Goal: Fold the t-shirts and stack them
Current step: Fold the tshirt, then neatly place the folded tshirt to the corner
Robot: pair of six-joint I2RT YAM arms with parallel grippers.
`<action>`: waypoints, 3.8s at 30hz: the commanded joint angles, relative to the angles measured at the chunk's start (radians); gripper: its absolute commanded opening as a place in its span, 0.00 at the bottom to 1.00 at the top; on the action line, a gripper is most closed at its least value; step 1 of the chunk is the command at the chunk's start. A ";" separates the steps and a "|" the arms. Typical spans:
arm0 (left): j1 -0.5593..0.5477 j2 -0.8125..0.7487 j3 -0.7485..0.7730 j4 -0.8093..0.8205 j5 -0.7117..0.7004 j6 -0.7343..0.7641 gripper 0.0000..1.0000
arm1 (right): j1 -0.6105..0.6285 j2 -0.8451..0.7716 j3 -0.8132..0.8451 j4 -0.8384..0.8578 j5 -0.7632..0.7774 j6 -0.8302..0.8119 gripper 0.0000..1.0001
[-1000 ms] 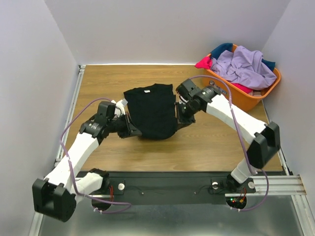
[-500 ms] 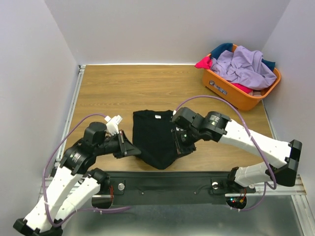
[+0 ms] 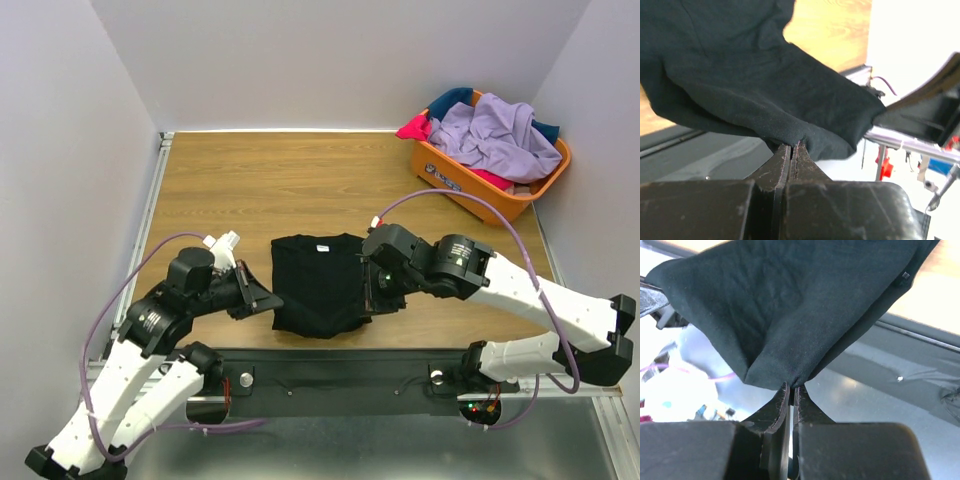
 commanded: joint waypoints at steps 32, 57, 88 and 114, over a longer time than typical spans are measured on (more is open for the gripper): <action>0.191 0.634 0.205 0.342 -0.079 0.306 0.00 | -0.523 0.400 0.233 0.222 0.036 -0.393 0.00; 0.321 1.245 0.728 0.339 -0.099 0.430 0.74 | -0.782 0.933 0.682 0.259 -0.133 -0.572 0.52; 0.310 0.955 0.135 0.713 0.000 0.327 0.97 | -0.807 0.749 0.240 0.311 -0.268 -0.767 0.60; 0.294 1.114 0.000 0.881 0.062 0.366 0.98 | -0.798 0.819 0.136 0.340 -0.250 -0.802 0.58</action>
